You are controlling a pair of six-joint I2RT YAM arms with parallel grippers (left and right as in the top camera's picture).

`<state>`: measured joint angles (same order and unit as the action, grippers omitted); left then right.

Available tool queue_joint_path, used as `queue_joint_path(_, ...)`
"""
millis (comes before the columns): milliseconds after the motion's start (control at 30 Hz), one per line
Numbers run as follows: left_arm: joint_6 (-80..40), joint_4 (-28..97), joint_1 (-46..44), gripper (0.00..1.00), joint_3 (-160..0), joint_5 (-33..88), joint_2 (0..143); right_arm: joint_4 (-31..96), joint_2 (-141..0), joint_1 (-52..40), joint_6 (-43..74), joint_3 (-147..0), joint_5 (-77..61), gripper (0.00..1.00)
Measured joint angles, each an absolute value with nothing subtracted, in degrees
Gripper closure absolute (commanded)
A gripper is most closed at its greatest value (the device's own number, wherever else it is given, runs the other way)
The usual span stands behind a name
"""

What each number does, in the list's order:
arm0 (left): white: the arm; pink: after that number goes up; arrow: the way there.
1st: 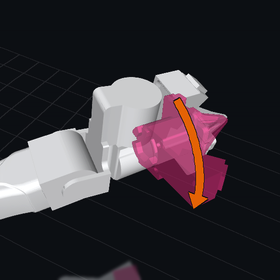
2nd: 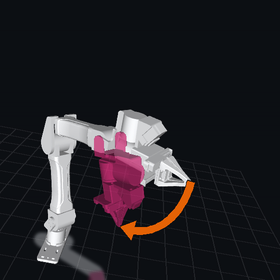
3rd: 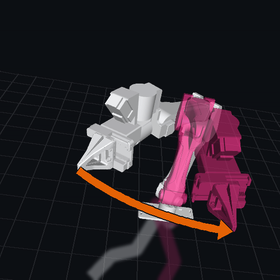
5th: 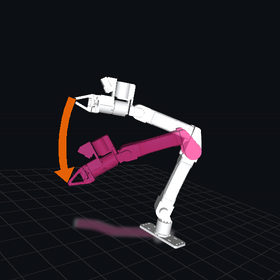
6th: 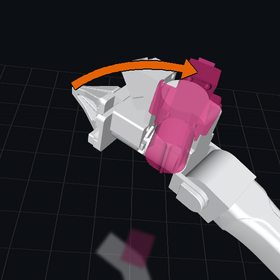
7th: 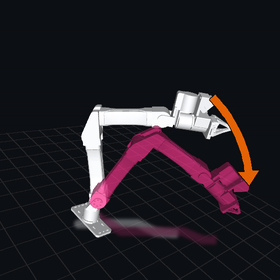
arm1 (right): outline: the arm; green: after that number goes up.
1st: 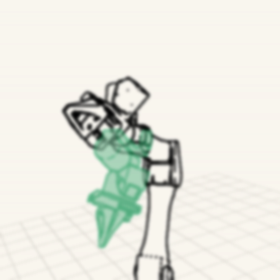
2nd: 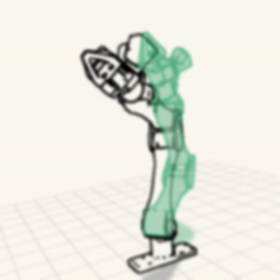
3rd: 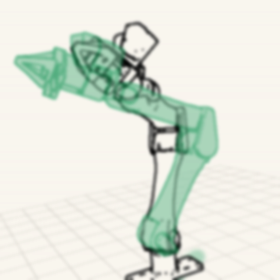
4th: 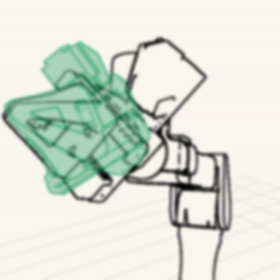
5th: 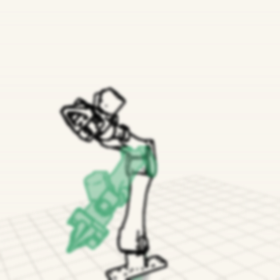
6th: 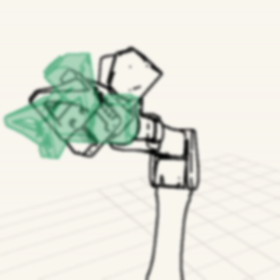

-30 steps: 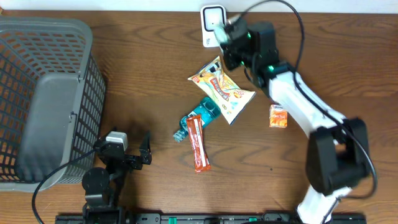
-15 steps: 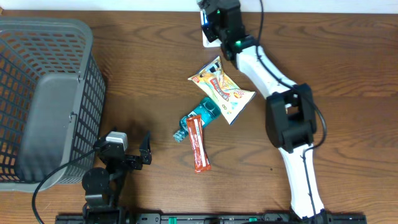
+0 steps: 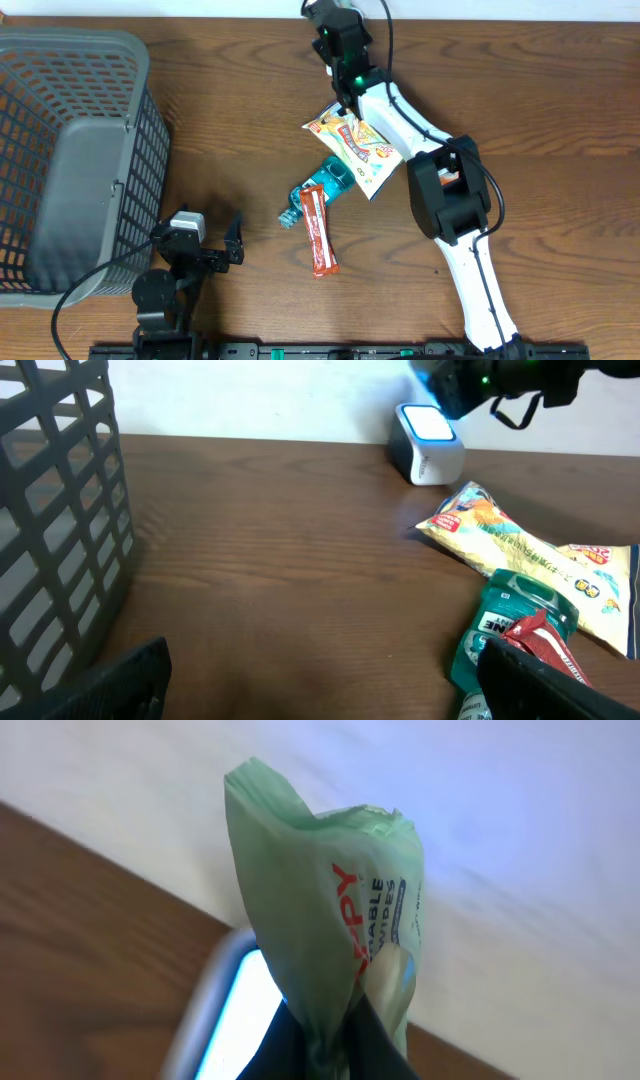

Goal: Scan the item barcode
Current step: 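Carry the wipes pack off the table to the right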

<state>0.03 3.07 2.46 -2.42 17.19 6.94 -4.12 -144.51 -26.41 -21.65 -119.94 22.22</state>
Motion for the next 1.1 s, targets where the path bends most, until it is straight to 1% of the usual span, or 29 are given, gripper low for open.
queue_joint_path(167, 0.03, 3.07, 2.46, 0.02, -2.42, 17.19, 6.94, 10.48, -143.48, -25.80, -18.65, -122.41, 28.58, 0.99)
queue_joint_path(300, 0.03, 3.05, 2.46, 0.02, -2.42, 17.19, 6.94, 22.31, -139.37, -25.15, -14.70, -122.43, 32.77, 0.99)
queue_joint_path(433, 0.03, 3.05, 2.46, 0.02, -2.42, 17.19, 6.94, 35.35, -131.20, -22.94, -6.92, -122.52, 35.09, 0.99)
queue_joint_path(567, 0.03, 3.07, 2.46, 0.02, -2.42, 17.19, 6.94, 45.08, -123.17, -16.82, 2.07, -124.11, 36.53, 0.99)
queue_joint_path(767, 0.03, 3.07, 2.46, 0.02, -2.42, 17.19, 6.94, 50.57, -121.36, -2.48, 9.39, -123.83, 37.93, 0.99)
queue_joint_path(867, 0.03, 3.05, 2.46, 0.02, -2.42, 17.19, 6.94, 49.74, -123.37, 5.32, 10.81, -120.77, 37.98, 0.99)
queue_joint_path(1100, 0.03, 3.07, 2.46, 0.02, -2.42, 17.17, 6.94, 47.31, -129.95, 19.18, 11.81, -115.42, 37.15, 0.99)
